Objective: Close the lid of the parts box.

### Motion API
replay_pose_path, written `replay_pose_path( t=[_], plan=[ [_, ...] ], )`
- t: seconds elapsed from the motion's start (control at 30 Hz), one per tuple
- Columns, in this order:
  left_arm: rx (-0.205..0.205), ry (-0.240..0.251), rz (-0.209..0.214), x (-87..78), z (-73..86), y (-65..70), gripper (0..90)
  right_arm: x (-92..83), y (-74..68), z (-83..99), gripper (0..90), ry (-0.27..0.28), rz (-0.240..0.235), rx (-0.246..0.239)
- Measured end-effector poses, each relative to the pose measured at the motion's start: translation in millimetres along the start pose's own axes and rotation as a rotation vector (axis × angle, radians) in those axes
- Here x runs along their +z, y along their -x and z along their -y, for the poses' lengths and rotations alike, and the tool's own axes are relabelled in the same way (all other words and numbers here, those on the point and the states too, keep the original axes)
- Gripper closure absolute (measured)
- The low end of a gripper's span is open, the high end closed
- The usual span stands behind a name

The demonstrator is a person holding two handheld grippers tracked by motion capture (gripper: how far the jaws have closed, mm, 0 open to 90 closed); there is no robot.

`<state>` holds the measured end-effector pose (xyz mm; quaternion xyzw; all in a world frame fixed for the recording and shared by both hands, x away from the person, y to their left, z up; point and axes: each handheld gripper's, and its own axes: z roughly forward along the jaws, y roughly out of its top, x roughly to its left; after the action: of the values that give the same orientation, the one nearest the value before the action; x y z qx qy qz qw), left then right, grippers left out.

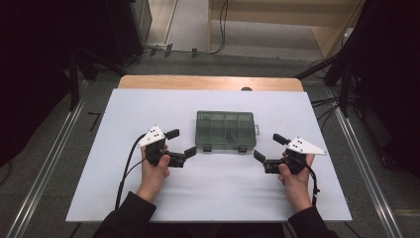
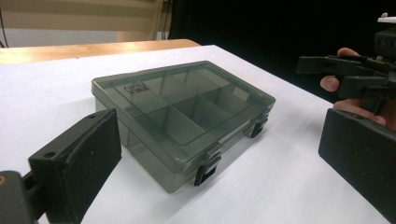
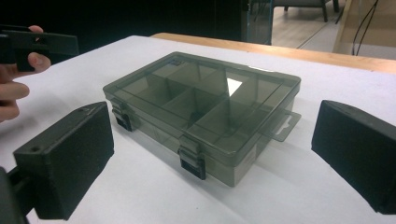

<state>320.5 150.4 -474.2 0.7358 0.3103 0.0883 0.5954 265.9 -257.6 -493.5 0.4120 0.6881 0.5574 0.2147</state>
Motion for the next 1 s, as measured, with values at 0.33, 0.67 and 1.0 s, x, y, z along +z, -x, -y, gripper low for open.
replay_pose_path(
  t=[0.33, 0.67, 1.0],
  plan=[
    [0.008, 0.025, -0.027, -26.4, 2.6, -3.9, 0.0, -13.3, 0.9, 1.8, 0.0, 0.009, 0.019, -0.004],
    [0.013, 0.036, -0.046, -49.1, 7.9, -5.6, 0.0, -25.0, 3.7, 4.6, 0.0, 0.013, 0.034, -0.009],
    [0.005, 0.042, -0.076, -65.1, 14.0, -7.9, 0.0, -40.1, 9.9, 9.0, 0.0, 0.017, 0.055, 0.004]
  ],
)
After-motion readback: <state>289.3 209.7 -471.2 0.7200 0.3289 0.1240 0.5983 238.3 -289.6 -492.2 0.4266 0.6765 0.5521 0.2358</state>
